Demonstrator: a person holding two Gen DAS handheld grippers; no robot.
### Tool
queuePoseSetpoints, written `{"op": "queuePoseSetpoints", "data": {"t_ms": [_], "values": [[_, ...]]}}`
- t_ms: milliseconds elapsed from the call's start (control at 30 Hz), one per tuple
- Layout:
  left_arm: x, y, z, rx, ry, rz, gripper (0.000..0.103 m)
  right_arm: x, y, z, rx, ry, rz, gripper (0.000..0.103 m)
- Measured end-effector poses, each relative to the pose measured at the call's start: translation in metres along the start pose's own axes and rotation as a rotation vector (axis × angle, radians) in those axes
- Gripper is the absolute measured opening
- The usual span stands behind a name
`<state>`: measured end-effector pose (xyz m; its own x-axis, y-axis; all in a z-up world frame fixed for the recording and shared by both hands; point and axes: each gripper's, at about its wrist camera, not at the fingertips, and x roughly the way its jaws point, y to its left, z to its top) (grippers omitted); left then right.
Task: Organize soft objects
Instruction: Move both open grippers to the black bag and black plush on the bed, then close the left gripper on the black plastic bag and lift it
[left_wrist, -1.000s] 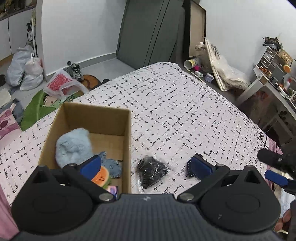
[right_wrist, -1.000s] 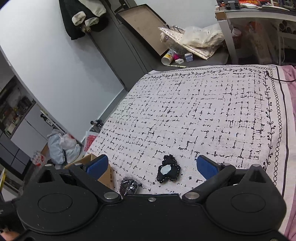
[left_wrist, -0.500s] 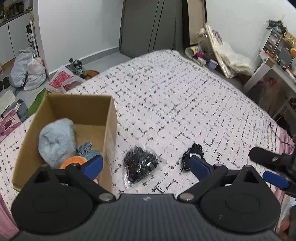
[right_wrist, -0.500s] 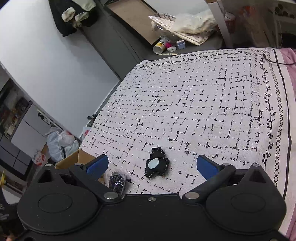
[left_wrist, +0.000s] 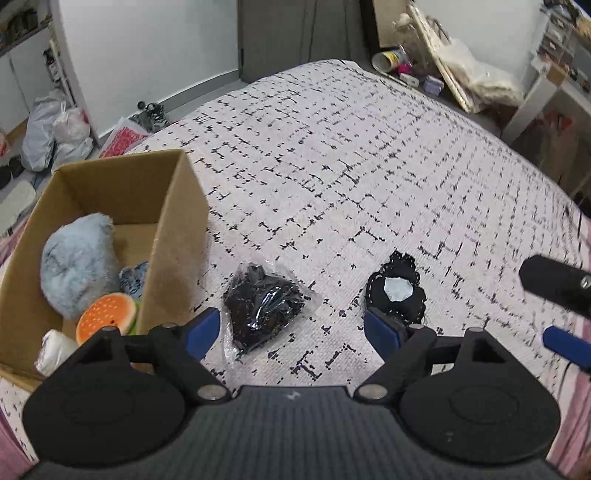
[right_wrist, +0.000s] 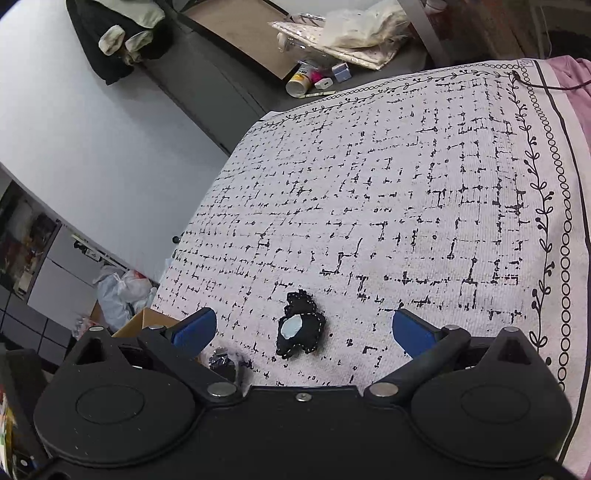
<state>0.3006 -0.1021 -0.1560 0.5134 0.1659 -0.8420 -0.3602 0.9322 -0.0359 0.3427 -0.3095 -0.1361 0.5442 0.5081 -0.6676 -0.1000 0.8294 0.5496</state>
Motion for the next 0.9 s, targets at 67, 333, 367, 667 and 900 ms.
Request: {"op": "queuePoseSetpoints", "data": {"t_ms": [67, 333, 367, 667, 900], "values": [[0.007, -0.007, 0.000, 0.039, 0.003, 0.018, 0.085, 0.002, -0.001, 0.000, 0.007, 0.002, -0.001, 0.103], [0.033, -0.019, -0.004, 0.155, 0.015, 0.139, 0.086, 0.018, 0.002, -0.005, -0.006, 0.019, -0.034, 0.103], [0.036, -0.018, -0.003, 0.161, 0.020, 0.146, 0.086, 0.019, 0.002, -0.006, -0.010, 0.019, -0.041, 0.103], [0.048, -0.023, 0.000, 0.236, 0.003, 0.201, 0.085, 0.036, 0.008, -0.014, -0.045, 0.032, -0.062, 0.103], [0.053, -0.028, -0.006, 0.325, -0.001, 0.199, 0.083, 0.040, 0.003, -0.015, -0.022, 0.026, -0.076, 0.103]]}}
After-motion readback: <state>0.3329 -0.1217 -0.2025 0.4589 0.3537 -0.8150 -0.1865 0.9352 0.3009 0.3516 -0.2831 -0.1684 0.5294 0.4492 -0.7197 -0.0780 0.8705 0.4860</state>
